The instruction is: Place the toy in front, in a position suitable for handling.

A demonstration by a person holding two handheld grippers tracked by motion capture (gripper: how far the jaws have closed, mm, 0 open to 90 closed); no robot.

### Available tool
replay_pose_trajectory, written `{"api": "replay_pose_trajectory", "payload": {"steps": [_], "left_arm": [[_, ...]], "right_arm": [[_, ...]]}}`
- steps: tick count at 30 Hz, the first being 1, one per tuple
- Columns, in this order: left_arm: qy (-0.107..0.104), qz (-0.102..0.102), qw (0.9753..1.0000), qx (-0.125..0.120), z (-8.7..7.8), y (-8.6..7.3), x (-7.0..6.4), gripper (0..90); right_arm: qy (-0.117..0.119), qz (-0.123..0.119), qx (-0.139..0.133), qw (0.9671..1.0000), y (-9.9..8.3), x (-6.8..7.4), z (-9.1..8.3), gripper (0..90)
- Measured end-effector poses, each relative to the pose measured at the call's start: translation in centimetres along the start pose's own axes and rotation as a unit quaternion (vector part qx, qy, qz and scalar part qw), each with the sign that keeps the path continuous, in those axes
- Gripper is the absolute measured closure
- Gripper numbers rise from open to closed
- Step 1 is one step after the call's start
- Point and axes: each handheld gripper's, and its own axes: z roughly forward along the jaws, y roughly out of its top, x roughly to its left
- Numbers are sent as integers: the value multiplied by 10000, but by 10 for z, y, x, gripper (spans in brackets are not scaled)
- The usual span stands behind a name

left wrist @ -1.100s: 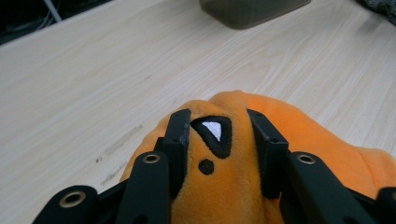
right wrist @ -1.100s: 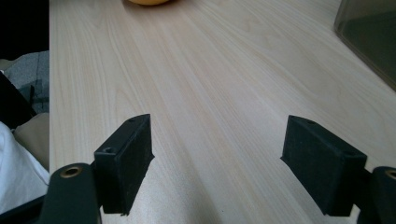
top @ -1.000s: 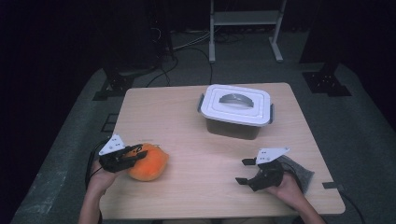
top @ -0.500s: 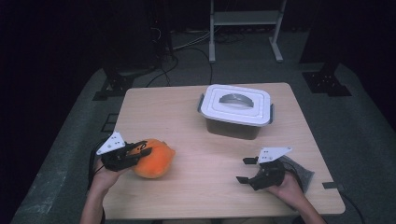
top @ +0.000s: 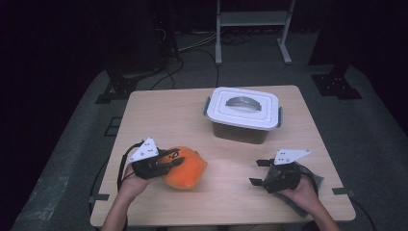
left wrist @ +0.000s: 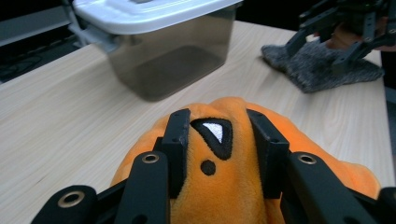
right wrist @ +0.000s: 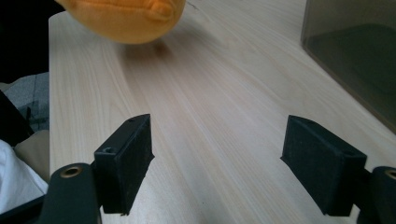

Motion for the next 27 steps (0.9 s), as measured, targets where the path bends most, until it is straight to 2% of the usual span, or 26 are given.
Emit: {"api": "replay_pose_trajectory", "payload": {"steps": [4, 6, 7, 8, 11, 13, 16, 17, 19, 21, 22, 23, 24, 27], "left_arm": [[-157, 73, 9998, -6, 17, 7, -13, 635], [-283, 96, 9995, -46, 30, 12, -23, 633], [-283, 96, 9995, -46, 30, 12, -23, 632], [-370, 108, 9992, -62, 39, 15, -30, 630], [-422, 136, 9990, -31, 52, 19, -37, 625], [-423, 148, 9990, -26, 56, 19, -39, 624], [-376, 106, 9992, -24, 69, 20, -45, 622], [-376, 106, 9992, -24, 69, 20, -45, 621], [-322, 102, 9994, -65, 73, 19, -48, 618], [-262, 91, 9996, -87, 77, 16, -49, 615], [-190, -23, 9997, -152, 81, 11, -50, 614], [-190, -23, 9997, -152, 81, 11, -50, 613], [-160, -49, 9997, -168, 83, 8, -51, 612], [-132, -71, 9998, -127, 86, 1, -54, 594]], "right_arm": [[-96, 9, -41, 9999, -1, -4, -9, 229], [-144, 31, -61, 9999, -2, -6, -13, 229], [-166, 57, -63, 9998, -3, -8, -16, 230], [-204, 53, -58, 9998, -3, -10, -18, 230], [-273, 74, -3, 9996, -7, -14, -24, 239], [-271, 84, 38, 9996, -8, -16, -25, 241], [-269, 84, 254, 9993, -14, -22, -29, 288], [-269, 84, 254, 9993, -14, -22, -29, 288], [-330, 52, 426, 9985, -18, -25, -30, 313], [-307, 65, 530, 9981, -21, -28, -30, 340], [-314, 59, 592, 9977, -23, -29, -30, 352], [-314, 59, 592, 9977, -23, -29, -30, 352], [-342, 57, 728, 9967, -25, -32, -30, 371], [-366, 108, 865, 9955, -29, -35, -29, 381]]}}
